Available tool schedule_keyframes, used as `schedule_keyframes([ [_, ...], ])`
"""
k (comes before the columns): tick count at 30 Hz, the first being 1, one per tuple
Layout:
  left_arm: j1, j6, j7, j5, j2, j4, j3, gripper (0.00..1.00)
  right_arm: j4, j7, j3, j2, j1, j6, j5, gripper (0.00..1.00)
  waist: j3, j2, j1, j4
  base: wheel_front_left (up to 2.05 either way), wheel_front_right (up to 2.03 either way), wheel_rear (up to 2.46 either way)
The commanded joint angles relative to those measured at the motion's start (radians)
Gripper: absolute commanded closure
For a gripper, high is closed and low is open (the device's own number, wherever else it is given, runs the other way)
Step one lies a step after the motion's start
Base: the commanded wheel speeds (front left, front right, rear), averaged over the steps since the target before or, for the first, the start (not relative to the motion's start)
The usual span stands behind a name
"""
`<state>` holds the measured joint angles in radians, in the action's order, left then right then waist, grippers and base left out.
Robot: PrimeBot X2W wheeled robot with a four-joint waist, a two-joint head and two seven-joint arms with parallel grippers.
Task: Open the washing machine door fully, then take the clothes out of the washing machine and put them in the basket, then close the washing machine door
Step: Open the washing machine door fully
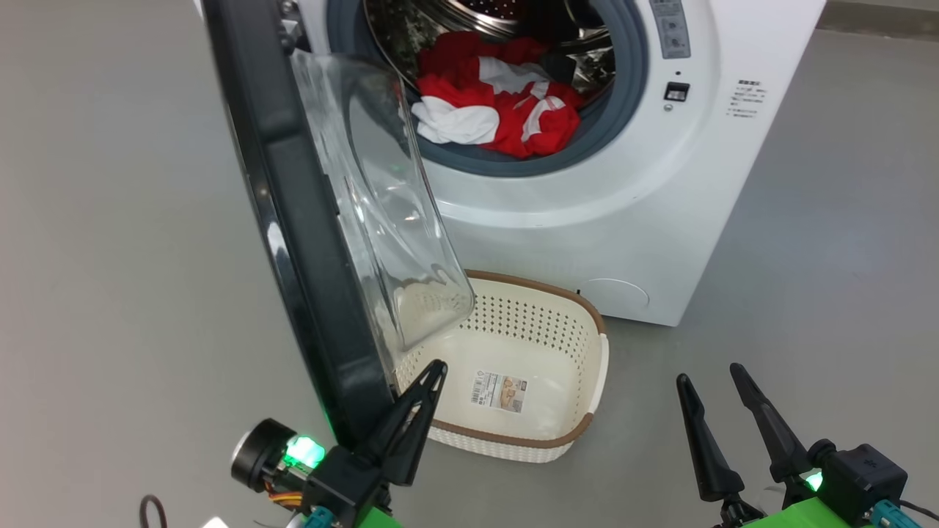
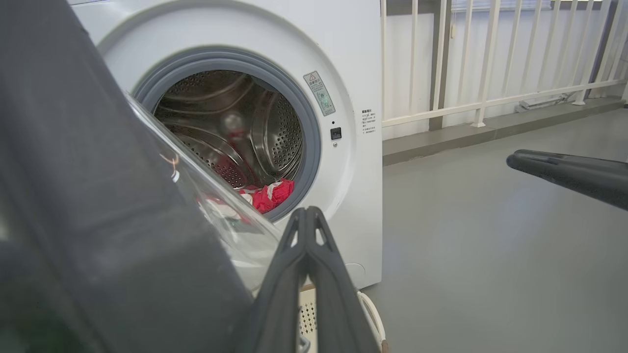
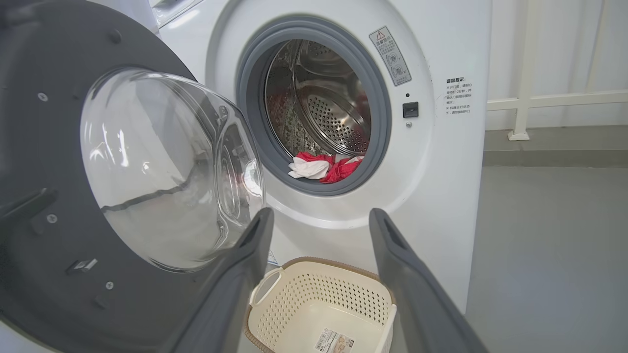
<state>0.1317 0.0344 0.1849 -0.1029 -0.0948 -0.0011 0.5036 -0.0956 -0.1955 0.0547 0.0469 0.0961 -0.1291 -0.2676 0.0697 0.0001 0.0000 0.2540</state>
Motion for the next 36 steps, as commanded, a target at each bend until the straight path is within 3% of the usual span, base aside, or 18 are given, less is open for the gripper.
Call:
schedule_keyframes([
  [1,0.028,-0.021,-0.003,-0.008,-0.025,-0.023,-0.060,1.00,-0.026,-0.003,0.029,0.003,-0.033,-0.002,-0.021,0.00,-0.006,-0.0001,0.0000,0.011,0.00,0.00,0.00],
  [16,-0.009,-0.065,-0.008,-0.031,-0.068,-0.032,-0.114,1.00,-0.036,0.011,0.034,0.003,-0.016,-0.002,-0.019,0.00,-0.024,-0.0001,0.0000,0.085,0.00,0.00,0.00],
  [36,-0.039,-0.141,0.014,-0.062,-0.125,-0.023,-0.221,1.00,-0.071,0.048,0.036,0.003,-0.005,-0.002,0.001,0.00,-0.010,-0.0001,0.0000,0.129,0.00,0.00,0.00],
])
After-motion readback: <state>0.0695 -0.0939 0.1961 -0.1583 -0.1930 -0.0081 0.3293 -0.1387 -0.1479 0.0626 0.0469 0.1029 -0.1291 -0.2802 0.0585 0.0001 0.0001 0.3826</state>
